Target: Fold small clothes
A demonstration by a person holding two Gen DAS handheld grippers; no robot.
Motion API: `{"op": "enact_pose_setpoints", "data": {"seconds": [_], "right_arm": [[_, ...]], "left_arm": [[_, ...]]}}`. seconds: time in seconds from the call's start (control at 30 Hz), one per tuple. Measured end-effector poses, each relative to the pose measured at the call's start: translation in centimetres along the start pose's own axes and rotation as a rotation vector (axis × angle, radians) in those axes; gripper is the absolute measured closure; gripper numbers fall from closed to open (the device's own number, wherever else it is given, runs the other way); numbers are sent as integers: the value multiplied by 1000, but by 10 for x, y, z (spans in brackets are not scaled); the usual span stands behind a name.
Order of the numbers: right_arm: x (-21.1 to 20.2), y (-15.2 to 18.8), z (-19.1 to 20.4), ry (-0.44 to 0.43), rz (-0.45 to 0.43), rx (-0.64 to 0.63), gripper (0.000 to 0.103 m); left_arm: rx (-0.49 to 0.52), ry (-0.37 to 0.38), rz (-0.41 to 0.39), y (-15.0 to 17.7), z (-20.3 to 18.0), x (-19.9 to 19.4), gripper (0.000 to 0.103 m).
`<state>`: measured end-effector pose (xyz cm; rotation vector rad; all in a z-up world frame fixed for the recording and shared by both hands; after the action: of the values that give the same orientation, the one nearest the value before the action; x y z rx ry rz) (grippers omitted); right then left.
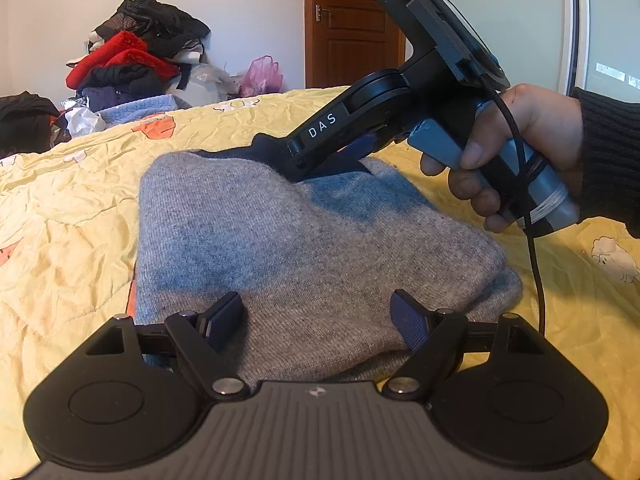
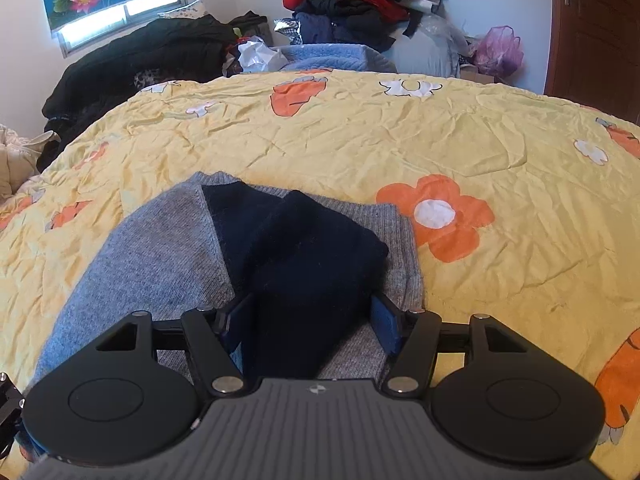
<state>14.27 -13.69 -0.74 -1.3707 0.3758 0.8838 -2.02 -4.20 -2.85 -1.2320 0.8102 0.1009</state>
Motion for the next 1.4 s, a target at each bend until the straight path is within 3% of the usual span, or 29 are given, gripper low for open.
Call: {"op": "enact_pose_setpoints", "data": {"seconds": [0.3, 0.43, 0.5, 0.6, 0.63, 0.77, 0.8, 0.87, 0.93, 1.07, 1.2, 1.27, 1.3, 1.4], "right_arm": [[-6, -2, 4, 25, 10, -9, 36], [-27, -1, 12, 43, -50, -31, 35], [-34, 2, 19, -1, -49, -47, 32], [-11, 15, 20, 19, 25, -111, 28], [-6, 17, 18, 3, 4, -134, 24], [8, 4, 13, -13, 42, -102, 14], [7, 2, 15, -5, 53, -109, 15], [-8, 3, 19, 13, 40, -106, 27], [-40, 11, 23, -23, -7, -82, 32], [-94, 48, 29, -189, -45, -8, 23], [-89, 94, 28, -169, 65, -7, 23], [-90, 105, 25, -146, 45, -30, 19], [-91, 105, 23, -134, 63, -7, 19], [-113, 98, 21, -124, 1, 18, 27]], "left_arm": [[-7, 4, -2, 1, 2, -1, 21], [-9, 5, -2, 1, 3, 0, 21], [-9, 5, -1, 1, 3, 0, 21], [-7, 3, -2, 1, 4, 0, 20], [-8, 1, -3, 1, 4, 0, 20], [-6, -23, -19, 2, 3, -6, 20], [-1, -30, -20, 2, 2, -10, 20], [-1, -42, -35, 6, 1, -24, 20], [-10, -46, -45, 11, 4, -37, 20], [-18, -49, -38, 16, 13, -48, 20], [0, -37, 22, 16, 16, -32, 19], [8, -46, 36, 18, 16, -26, 14], [8, -48, 38, 18, 16, -27, 14], [-12, -44, 28, 17, 18, -43, 14]]}}
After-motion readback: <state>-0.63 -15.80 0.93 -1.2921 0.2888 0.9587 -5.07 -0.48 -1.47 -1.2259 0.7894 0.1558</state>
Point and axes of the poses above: each gripper's, at about its wrist camera, not at the fingertips, and x roughly the way its jaws point, z to its left, y to its underside, the point moved 5 cm from there along x, roughly the way its jaws point, and after that the axes turned 6 degrees about x, right-handed, at the moved point
